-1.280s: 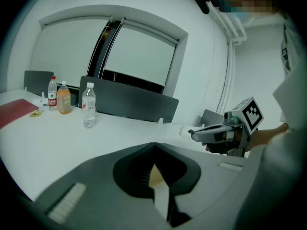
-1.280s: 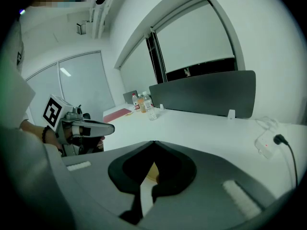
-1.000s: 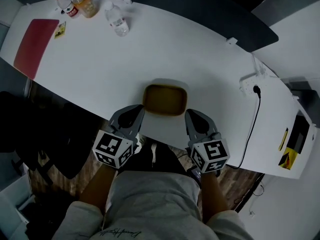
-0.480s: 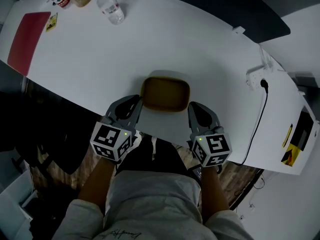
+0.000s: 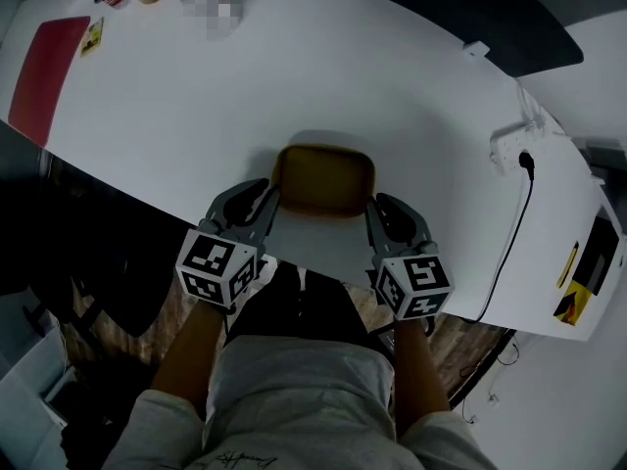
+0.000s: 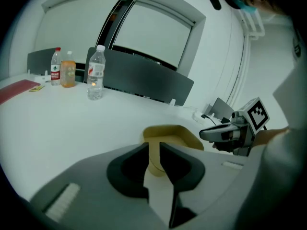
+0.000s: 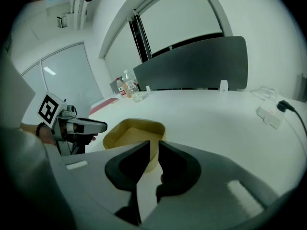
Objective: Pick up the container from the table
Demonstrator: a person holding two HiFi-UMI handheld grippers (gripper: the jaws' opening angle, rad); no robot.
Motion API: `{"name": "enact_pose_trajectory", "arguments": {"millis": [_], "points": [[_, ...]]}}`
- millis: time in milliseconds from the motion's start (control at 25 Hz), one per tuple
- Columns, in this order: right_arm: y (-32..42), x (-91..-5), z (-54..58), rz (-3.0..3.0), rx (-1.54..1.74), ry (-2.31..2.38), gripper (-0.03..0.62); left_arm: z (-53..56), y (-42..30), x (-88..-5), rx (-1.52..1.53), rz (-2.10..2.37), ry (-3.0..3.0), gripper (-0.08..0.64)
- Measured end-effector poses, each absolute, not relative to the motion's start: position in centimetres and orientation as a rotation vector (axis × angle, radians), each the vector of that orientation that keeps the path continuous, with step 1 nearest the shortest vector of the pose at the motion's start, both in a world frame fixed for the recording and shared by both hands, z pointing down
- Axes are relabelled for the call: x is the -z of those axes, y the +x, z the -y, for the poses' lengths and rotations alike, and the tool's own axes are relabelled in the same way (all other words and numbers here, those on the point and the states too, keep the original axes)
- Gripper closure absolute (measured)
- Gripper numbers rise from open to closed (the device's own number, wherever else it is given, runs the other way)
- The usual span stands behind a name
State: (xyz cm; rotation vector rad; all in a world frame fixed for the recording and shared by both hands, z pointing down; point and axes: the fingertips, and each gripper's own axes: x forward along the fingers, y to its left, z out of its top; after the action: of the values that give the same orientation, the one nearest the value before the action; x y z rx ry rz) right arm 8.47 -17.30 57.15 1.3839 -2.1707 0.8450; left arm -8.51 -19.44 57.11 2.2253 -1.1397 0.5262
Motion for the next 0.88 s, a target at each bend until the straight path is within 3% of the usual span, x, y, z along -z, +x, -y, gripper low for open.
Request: {"name": "enact_pose_trajectory", "arguments": {"millis": [320,880], "points": [[8.4,-58.1,17.6,2.160,-0.872,1.380,0.497,19.8,-8.5,-58.7,-0.552,1.118,2.178,0.453],[8.3,-59.0,18.2,2.150,-0.922,1.371,0.497,20.0,-8.1,-59.7,-0.515,1.093,2.135,0.466]]}}
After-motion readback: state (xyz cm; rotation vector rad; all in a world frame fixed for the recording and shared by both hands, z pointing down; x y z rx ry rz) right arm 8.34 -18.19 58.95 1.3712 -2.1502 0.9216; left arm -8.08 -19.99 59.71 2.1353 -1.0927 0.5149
